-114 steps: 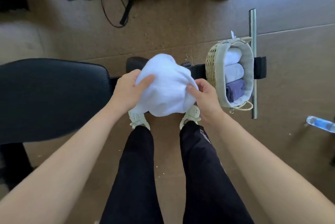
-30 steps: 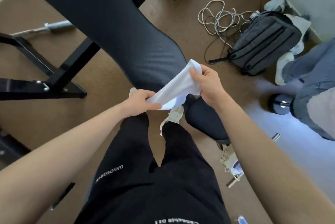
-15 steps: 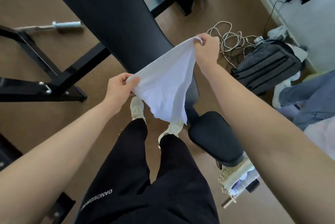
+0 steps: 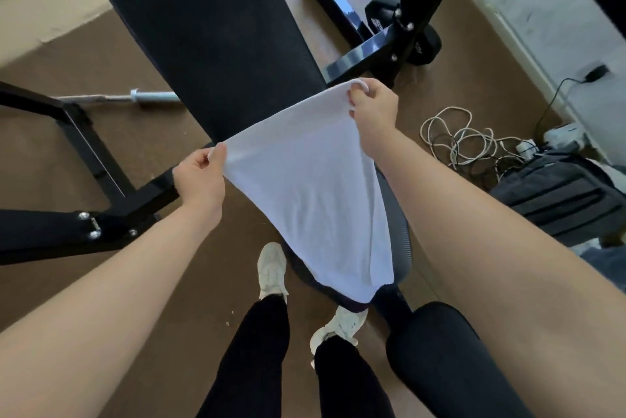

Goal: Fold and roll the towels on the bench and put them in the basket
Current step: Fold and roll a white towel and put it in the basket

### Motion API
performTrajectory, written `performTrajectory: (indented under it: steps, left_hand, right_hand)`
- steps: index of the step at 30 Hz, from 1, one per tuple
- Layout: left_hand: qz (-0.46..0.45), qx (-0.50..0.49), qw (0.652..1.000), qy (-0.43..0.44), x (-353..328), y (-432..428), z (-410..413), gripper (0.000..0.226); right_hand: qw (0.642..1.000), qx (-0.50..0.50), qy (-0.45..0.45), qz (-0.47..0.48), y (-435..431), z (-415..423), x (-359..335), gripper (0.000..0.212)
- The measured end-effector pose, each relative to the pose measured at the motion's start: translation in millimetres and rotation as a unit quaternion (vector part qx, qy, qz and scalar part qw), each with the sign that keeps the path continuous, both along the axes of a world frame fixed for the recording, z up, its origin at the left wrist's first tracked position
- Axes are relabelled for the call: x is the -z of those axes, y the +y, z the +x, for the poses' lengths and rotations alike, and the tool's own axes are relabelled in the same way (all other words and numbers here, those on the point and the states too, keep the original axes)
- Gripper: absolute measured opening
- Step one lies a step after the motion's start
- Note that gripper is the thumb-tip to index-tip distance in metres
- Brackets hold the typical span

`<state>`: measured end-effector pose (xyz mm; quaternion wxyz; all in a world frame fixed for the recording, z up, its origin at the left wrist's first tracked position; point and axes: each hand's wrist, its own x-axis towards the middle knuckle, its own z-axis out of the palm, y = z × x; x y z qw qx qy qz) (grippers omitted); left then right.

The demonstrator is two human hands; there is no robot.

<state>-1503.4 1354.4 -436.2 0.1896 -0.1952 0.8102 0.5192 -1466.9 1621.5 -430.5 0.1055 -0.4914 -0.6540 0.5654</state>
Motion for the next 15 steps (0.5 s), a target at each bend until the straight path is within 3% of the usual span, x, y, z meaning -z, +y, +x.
performTrajectory:
  steps: [7, 9, 12, 15]
  left_hand:
    - [-0.053, -0.016, 0.996, 0.075, 20.7, -16.4, -52.3, 0.022]
    - [-0.040, -0.031, 0.997, 0.066, 27.8, -18.6, -58.0, 0.020]
    - [-0.014, -0.097, 0.995, 0.031, 37.4, -17.2, -55.4, 0.017]
    - [-0.003, -0.148, 0.989, -0.001, 53.3, -19.8, -28.0, 0.016]
  right_hand:
    - [0.994, -0.087, -0.001, 0.065, 4.7, -50.1, 18.1, 0.024]
    - [0.996, -0.087, 0.023, 0.022, 8.9, -55.0, 20.7, 0.013]
    - [0.991, -0.070, 0.084, -0.073, 9.4, -45.5, 29.8, 0.064]
    - [0.994, -0.079, 0.079, 0.004, -9.7, -11.7, 43.7, 0.058]
